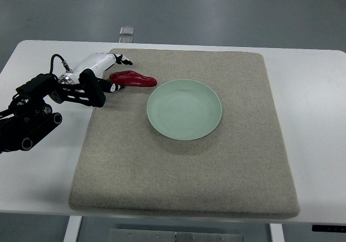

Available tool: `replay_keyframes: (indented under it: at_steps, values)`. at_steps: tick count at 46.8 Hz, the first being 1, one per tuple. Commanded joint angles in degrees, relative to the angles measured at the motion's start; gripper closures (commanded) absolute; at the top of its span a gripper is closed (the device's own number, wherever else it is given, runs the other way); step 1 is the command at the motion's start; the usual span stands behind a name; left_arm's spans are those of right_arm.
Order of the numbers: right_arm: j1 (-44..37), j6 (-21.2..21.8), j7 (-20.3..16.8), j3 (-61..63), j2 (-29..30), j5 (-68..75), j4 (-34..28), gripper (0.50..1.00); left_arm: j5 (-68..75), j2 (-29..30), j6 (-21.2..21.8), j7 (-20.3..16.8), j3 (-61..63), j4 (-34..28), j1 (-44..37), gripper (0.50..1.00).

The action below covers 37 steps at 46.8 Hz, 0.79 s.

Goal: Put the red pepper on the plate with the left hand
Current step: 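Close the left hand fingers around the red pepper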

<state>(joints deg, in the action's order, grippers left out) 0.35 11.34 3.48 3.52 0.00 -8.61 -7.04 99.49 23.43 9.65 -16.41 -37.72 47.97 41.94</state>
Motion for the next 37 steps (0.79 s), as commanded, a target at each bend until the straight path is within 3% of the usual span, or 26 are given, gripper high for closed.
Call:
replay_keyframes:
  at_steps: [1, 37]
  values:
    - [0.0, 0.0, 0.0, 0.0, 0.0, 0.0, 0.0, 0.568, 0.0, -0.3, 0.0, 0.0, 0.1, -0.2, -0.1, 0.761]
    - [0.0, 0.0, 0.0, 0.0, 0.0, 0.0, 0.0, 0.568, -0.1, -0.6, 0.0, 0.0, 1.1, -0.8, 0.3, 0.827]
